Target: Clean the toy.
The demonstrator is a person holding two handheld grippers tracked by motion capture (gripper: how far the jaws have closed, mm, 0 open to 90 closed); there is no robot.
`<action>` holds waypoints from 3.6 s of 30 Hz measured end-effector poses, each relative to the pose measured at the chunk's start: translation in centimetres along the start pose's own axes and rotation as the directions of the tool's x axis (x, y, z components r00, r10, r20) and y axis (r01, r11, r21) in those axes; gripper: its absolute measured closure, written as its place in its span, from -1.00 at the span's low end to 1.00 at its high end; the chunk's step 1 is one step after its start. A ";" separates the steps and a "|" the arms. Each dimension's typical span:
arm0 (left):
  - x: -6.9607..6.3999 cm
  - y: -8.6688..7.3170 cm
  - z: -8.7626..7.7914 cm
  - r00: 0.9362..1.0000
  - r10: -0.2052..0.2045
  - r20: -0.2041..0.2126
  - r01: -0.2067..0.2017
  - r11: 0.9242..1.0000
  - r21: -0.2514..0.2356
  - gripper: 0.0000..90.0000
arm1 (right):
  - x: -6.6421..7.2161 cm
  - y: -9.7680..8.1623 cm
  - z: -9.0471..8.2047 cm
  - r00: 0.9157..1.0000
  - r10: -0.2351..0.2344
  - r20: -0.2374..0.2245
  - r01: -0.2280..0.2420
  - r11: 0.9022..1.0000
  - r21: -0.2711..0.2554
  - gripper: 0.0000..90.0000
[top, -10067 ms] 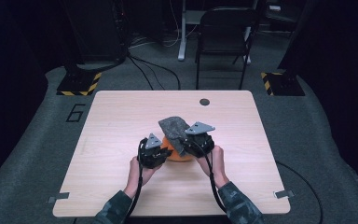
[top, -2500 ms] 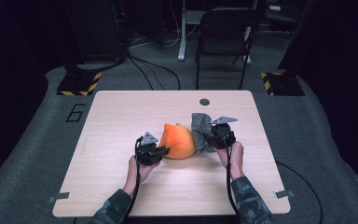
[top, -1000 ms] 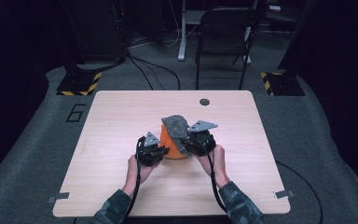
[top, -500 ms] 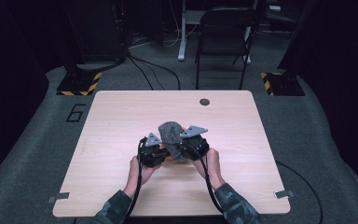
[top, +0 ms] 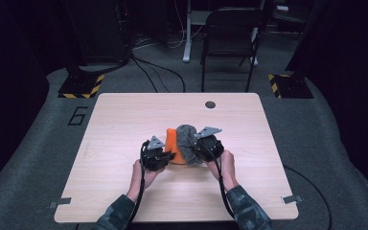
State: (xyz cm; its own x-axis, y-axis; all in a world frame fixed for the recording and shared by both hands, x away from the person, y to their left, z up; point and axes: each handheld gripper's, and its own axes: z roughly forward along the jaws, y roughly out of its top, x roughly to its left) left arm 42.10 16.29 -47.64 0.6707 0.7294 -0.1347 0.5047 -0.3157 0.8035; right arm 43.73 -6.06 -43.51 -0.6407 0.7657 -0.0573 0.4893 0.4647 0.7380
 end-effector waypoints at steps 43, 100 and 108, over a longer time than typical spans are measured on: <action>-0.3 -0.1 0.9 0.995 -0.022 0.095 0.024 0.999 -0.027 0.88 | -0.3 0.3 -0.4 1.000 -0.001 0.020 0.001 1.000 -0.027 0.60; 1.3 -0.7 0.7 1.000 0.003 -0.003 -0.003 1.000 -0.013 0.19 | -2.7 -0.6 1.0 0.996 0.089 -0.004 -0.089 0.995 -0.045 0.60; 1.0 -1.1 1.0 0.996 0.041 -0.074 -0.041 0.999 0.000 0.05 | -2.9 -0.7 1.0 0.994 0.105 -0.005 -0.105 0.994 -0.043 0.60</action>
State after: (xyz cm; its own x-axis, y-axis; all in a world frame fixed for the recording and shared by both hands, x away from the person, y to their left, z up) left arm 42.73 16.72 -49.22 0.6488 0.7587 -0.0580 0.4763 -0.3455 0.8086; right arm 45.87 -8.11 -44.53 -0.5891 0.8077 0.0239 0.5280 0.3624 0.7681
